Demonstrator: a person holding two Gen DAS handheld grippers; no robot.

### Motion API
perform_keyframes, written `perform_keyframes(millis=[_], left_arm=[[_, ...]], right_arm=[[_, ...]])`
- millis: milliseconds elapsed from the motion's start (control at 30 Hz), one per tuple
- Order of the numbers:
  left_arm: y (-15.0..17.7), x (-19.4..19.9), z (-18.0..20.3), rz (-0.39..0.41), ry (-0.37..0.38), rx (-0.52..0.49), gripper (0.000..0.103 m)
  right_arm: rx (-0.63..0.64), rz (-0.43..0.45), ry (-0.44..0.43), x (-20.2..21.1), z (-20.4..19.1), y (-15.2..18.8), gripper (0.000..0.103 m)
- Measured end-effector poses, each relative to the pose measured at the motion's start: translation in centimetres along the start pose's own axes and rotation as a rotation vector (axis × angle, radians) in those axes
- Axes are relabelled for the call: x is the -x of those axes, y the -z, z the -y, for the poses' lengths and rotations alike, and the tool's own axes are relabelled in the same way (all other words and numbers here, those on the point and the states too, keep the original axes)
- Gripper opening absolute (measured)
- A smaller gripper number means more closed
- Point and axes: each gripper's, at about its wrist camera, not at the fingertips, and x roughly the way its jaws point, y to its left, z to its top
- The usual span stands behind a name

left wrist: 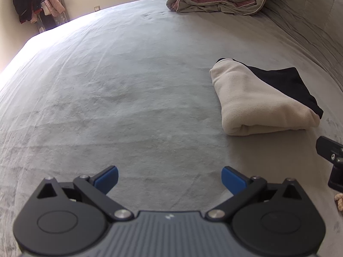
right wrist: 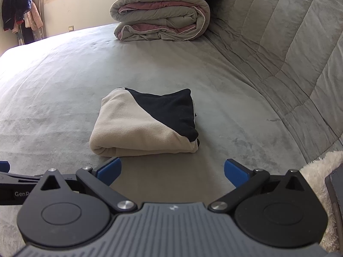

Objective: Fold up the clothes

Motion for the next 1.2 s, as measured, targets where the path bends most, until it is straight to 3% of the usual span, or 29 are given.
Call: perform_keyframes(millis=[533, 867, 1200], left_arm=[[0.6, 2.1, -1.6, 0.02, 0.014, 0.01, 0.102], [2.4, 7.9, -6.3, 0.109, 0.063, 0.037, 0.102], [7.4, 15.3, -10.7, 0.219, 0.087, 0.061, 0.102]], right_arm=[[-0.035, 0.008, -0.002, 2.0, -0.7, -0.1, 0.103], [-0.091, 0.075, 0.014, 8.7, -3.3, 1.3, 0.103], [-0.055, 0.185, 0.043, 16.8, -6.6, 4.4, 0.103]])
